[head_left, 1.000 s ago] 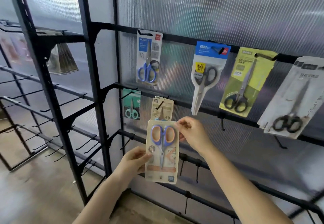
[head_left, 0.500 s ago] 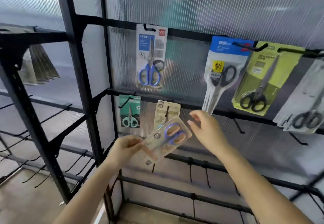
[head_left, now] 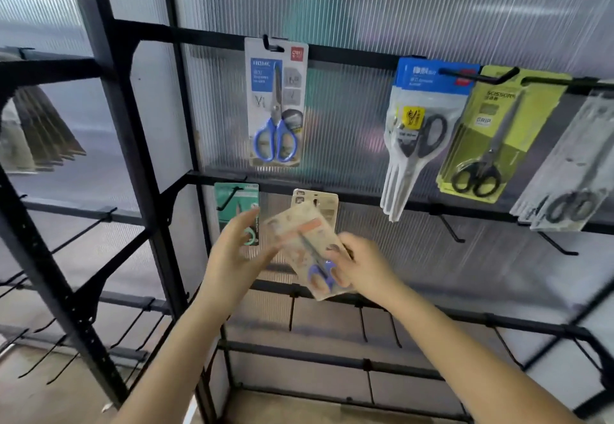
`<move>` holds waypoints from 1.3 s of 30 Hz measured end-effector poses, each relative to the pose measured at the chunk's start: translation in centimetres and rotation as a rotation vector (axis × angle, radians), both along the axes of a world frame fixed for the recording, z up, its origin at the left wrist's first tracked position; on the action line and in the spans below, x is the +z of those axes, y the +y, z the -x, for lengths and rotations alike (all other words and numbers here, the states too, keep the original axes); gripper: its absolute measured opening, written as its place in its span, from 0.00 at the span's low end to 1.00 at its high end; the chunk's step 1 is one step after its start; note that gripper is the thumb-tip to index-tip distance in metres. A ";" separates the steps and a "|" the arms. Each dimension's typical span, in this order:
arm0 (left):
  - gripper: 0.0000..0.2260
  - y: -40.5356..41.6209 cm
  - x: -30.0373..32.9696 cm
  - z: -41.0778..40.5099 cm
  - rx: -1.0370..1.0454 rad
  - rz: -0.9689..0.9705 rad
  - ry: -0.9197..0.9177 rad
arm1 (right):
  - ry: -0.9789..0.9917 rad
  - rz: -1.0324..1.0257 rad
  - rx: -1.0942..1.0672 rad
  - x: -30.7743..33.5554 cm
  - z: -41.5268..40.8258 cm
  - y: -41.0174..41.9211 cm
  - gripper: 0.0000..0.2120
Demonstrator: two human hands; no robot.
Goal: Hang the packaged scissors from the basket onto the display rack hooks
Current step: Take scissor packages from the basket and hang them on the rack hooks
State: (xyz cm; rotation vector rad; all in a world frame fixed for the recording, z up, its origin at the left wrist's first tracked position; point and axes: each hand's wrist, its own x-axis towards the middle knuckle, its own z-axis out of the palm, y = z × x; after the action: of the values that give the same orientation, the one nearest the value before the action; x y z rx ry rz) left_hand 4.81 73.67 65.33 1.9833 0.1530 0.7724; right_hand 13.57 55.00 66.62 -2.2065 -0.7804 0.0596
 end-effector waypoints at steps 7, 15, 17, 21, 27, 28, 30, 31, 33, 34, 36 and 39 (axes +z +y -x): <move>0.08 -3.8 -5.2 0.2 -0.323 0.705 0.375 | 0.596 -0.527 -0.131 -2.0 1.0 -0.3 0.06; 0.08 -3.9 -8.0 0.0 -0.381 0.788 0.429 | 0.331 -0.394 -0.227 -0.1 -0.9 -0.9 0.07; 0.09 -3.6 -8.5 0.1 -0.372 0.784 0.446 | 0.206 -0.312 -0.205 1.0 -1.9 -0.6 0.06; 0.07 -3.1 -8.8 0.1 -0.336 0.782 0.431 | 0.022 -0.125 -0.129 2.1 -2.9 0.9 0.02; 0.05 -2.1 -8.8 -0.6 -0.309 0.760 0.415 | -0.078 -0.074 -0.124 2.5 -3.8 2.0 0.02; 0.05 -2.0 -8.8 -0.7 -0.313 0.765 0.410 | -0.080 -0.075 -0.124 2.5 -3.8 2.1 0.02; 0.07 -1.8 -8.9 -1.1 -0.336 0.756 0.406 | -0.100 -0.078 -0.129 2.3 -3.8 2.1 0.02; 0.09 -1.8 -8.9 -1.2 -0.349 0.748 0.408 | -0.113 -0.078 -0.136 2.3 -3.8 1.9 0.02; 0.10 -1.9 -8.9 -1.4 -0.362 0.744 0.416 | -0.131 -0.084 -0.152 2.2 -3.9 1.6 0.03; 0.11 -2.0 -8.9 -1.5 -0.365 0.744 0.417 | -0.137 -0.086 -0.156 2.2 -3.9 1.4 0.02; 0.12 -2.0 -9.1 -1.8 -0.365 0.737 0.417 | -0.152 -0.086 -0.163 2.2 -4.1 1.2 0.02; 0.12 -1.7 -9.3 -2.4 -0.372 0.740 0.409 | -0.161 -0.069 -0.176 2.0 -4.5 1.3 0.02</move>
State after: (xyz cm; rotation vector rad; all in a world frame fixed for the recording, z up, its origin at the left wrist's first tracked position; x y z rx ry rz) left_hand 7.16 72.01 56.07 1.3684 0.2575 0.0309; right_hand 18.10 56.32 68.62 -2.2237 -0.6612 -0.2309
